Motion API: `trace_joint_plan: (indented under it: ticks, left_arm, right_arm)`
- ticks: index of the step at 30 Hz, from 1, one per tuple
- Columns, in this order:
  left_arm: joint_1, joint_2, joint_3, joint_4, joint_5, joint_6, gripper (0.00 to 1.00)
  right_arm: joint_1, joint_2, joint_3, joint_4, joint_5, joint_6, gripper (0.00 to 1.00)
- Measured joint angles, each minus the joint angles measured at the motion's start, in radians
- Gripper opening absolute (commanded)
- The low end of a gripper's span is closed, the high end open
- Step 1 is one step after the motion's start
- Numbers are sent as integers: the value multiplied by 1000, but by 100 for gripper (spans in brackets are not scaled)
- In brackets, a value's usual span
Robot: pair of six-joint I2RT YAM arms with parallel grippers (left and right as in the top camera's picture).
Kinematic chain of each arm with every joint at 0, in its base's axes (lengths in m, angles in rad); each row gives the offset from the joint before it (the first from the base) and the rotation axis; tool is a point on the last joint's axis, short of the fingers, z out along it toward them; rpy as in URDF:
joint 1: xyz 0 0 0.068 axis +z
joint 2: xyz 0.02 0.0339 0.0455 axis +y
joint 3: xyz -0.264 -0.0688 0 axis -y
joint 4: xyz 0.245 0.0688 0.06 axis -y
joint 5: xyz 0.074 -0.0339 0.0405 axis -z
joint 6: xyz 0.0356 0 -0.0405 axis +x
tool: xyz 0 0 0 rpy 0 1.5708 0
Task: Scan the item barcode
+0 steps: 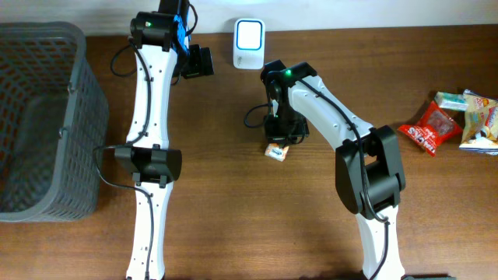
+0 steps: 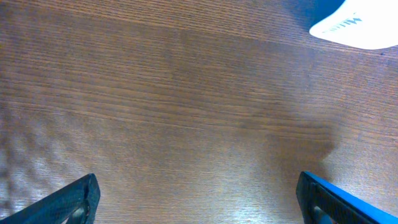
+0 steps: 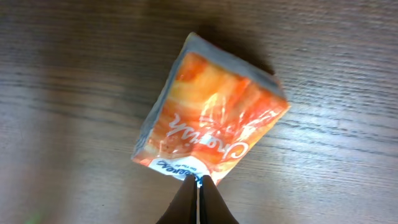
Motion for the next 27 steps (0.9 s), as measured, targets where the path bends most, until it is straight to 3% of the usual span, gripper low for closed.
trace_joint_plan:
  ticks: [12, 16, 21, 26, 27]
  left_arm:
    - [0, 0, 0, 0, 0, 0, 99]
    - [0, 0, 0, 0, 0, 0, 99]
    - [0, 0, 0, 0, 0, 0, 99]
    - [0, 0, 0, 0, 0, 0, 99]
    - [0, 0, 0, 0, 0, 0, 99]
  right_arm:
    - [0, -45, -196, 177, 93, 3, 4]
    - [-21, -41, -242, 137, 187, 35, 4]
    - [-125, -40, -245, 61, 242, 70, 4]
    - [-140, -33, -117, 15, 94, 33, 4]
    - [-133, -32, -71, 1, 75, 23, 8]
